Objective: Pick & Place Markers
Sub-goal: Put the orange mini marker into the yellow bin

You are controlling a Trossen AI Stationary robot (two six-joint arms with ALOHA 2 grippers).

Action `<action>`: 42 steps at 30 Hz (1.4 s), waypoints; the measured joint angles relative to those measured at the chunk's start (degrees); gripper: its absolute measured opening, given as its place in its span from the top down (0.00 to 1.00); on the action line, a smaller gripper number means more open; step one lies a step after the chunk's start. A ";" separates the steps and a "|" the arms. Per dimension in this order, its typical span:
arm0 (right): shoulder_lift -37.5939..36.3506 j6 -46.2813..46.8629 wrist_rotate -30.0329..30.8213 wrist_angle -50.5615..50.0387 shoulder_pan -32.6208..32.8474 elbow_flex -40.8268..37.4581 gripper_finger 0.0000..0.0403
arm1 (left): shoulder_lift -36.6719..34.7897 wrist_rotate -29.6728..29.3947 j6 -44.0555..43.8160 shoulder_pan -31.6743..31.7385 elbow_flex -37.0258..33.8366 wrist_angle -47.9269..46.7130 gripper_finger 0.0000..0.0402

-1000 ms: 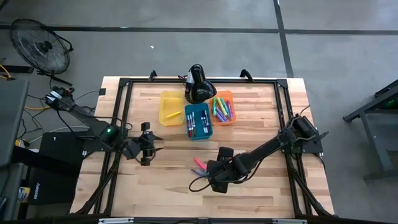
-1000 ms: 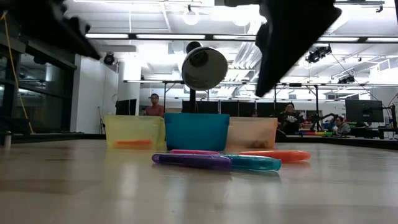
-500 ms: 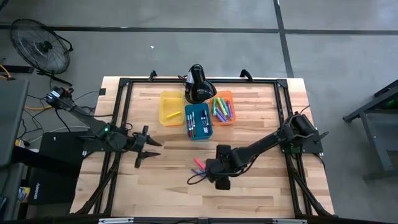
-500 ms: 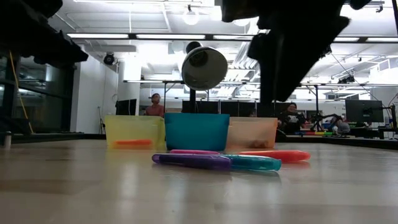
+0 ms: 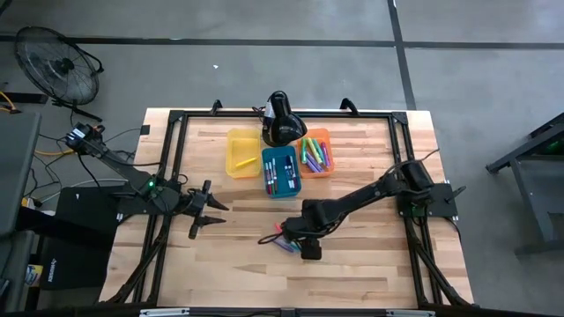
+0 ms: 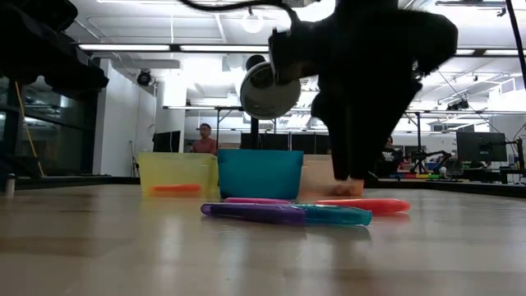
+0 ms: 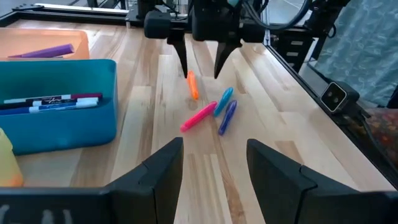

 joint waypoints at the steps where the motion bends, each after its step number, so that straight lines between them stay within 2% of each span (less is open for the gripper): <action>1: 0.39 -0.08 -0.16 -0.11 -0.15 0.00 0.38 | 0.01 0.00 0.00 0.00 0.00 -0.02 0.57; 7: 0.63 -1.12 0.93 -0.57 -0.70 0.00 0.38 | 0.01 0.00 0.00 0.00 0.00 -0.07 0.57; 23: 5.92 -2.68 -1.17 -0.72 -1.82 0.20 0.40 | 0.03 0.94 -0.66 0.02 0.00 -0.84 0.57; 34: 7.78 -2.82 -0.65 0.14 -0.66 0.20 0.56 | 0.03 0.90 -1.51 0.00 0.00 -1.74 0.57; 42: 7.78 -1.09 0.24 0.78 -0.15 0.17 0.73 | 0.03 0.86 -1.70 0.00 0.00 -1.73 0.57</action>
